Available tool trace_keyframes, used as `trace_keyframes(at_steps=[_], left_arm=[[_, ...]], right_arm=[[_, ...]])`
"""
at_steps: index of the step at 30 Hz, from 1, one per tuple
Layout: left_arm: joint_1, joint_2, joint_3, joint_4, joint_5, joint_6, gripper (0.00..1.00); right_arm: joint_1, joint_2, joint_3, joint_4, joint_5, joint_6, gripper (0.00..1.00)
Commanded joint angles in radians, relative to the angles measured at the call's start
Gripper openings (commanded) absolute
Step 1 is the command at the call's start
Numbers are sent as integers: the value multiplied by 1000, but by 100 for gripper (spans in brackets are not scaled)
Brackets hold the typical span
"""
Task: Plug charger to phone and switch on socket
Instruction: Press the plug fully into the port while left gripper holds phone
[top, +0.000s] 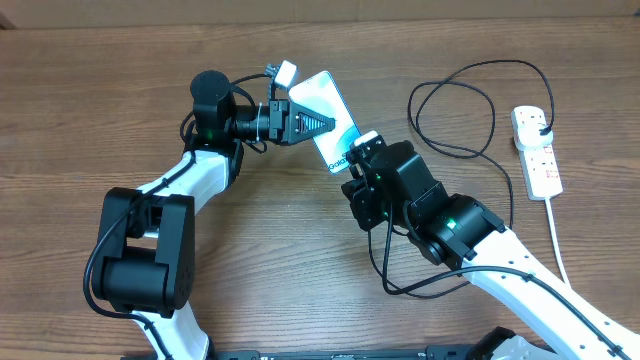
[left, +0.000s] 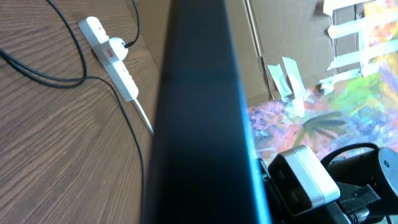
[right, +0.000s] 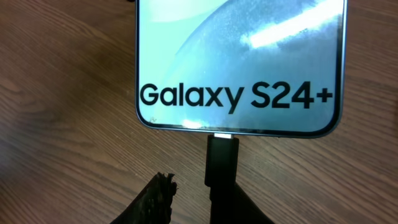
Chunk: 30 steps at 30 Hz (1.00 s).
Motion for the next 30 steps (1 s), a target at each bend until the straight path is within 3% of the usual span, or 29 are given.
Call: trace_keyframes(at_steps=[1,7,18,30], left_arm=[[-55,5,-10,1,121,56,4],[-50,5,-10,2,121,-11,4],[-24,5,-10,1,121,-12,4],[48,5,-10,1,121,34,4]], right_arm=[[10,-2,47,47,-15,-11,27],[10,11,47,22,70,-11,31],[10,37,47,20,175,-11,31],[10,37,47,-81,52,-10,26]])
